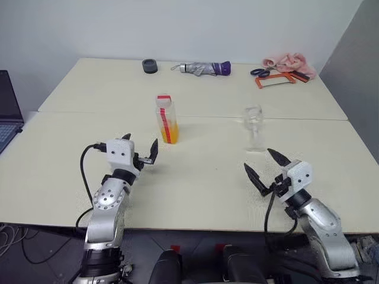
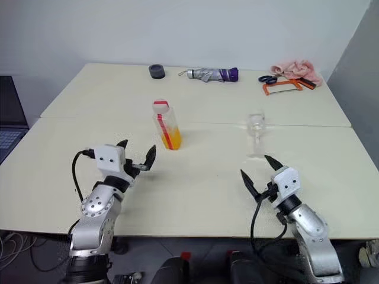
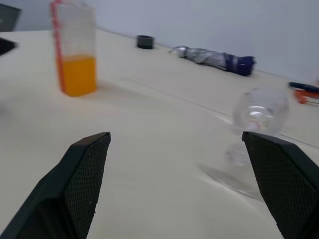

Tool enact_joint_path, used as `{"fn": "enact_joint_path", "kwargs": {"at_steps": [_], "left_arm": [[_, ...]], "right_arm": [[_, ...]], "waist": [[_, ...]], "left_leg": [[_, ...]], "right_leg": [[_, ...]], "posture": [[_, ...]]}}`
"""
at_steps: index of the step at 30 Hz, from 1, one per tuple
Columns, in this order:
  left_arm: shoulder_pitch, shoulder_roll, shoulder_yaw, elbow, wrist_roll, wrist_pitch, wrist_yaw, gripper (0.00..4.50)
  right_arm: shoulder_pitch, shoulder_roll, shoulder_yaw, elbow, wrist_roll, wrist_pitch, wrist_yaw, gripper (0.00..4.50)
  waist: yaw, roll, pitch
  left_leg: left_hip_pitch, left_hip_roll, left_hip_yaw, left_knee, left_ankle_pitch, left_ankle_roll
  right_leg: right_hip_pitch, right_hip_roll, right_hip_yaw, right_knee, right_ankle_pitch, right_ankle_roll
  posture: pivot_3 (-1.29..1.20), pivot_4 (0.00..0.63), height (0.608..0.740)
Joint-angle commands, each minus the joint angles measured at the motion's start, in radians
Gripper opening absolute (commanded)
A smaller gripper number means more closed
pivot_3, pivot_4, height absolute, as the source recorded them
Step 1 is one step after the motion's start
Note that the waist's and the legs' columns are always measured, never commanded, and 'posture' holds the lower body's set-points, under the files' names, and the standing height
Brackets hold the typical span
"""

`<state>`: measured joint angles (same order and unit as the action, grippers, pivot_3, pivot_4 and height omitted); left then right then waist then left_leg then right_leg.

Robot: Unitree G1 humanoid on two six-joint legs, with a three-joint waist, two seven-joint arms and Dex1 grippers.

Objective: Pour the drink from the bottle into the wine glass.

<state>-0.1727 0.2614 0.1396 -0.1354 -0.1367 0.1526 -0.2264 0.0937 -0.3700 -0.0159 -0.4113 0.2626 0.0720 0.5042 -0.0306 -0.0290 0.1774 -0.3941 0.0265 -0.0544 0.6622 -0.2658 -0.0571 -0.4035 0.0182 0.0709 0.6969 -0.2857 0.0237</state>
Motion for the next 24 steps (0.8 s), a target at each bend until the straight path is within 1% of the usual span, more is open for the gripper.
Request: {"fn": "enact_joint_path", "kwargs": {"at_steps": [1,7,12,18,24], "left_arm": [[-0.057,-0.018,-0.026,0.011,0.008,0.025,0.017,4.47],[-0.108,-0.052,-0.056,0.044,0.002,0.054,0.022,4.47],[-0.15,-0.078,-0.054,0.076,-0.003,0.063,0.038,4.47],[-0.199,-0.081,-0.051,0.117,-0.002,0.064,0.043,4.47],[-0.257,-0.082,-0.045,0.157,-0.004,0.07,0.05,4.47]], "right_arm": [[-0.032,-0.035,0.015,-0.044,0.04,0.038,0.056,4.5],[-0.051,-0.052,0.043,-0.011,0.013,0.004,0.089,4.5],[-0.051,-0.055,0.053,0.016,0.012,-0.018,0.117,4.5],[-0.058,-0.064,0.06,0.051,0.011,-0.042,0.169,4.5],[-0.068,-0.057,0.065,0.077,0.0,-0.064,0.181,4.5]], "waist": [[0.0,0.0,0.0],[0.0,0.0,0.0],[0.001,0.0,0.0],[0.001,0.0,0.0],[0.001,0.0,0.0]], "left_leg": [[0.0,0.0,0.0,0.0,0.0,0.0],[0.0,0.0,0.0,0.0,0.0,0.0],[0.0,0.0,0.0,0.0,0.0,0.0],[0.0,0.0,0.0,0.0,0.0,0.0],[0.0,-0.001,0.0,0.0,0.0,0.0]], "right_leg": [[0.0,0.0,0.0,0.0,0.0,0.0],[0.0,0.002,0.0,0.0,0.0,0.0],[0.0,0.002,0.0,0.0,0.0,0.0],[0.0,0.002,0.0,0.0,0.0,0.0],[0.0,0.002,0.0,0.0,0.0,-0.001]], "posture": [[0.0,0.15,0.74],[0.0,0.15,0.74],[0.0,0.15,0.74],[0.0,0.15,0.74],[0.0,0.15,0.74]]}}
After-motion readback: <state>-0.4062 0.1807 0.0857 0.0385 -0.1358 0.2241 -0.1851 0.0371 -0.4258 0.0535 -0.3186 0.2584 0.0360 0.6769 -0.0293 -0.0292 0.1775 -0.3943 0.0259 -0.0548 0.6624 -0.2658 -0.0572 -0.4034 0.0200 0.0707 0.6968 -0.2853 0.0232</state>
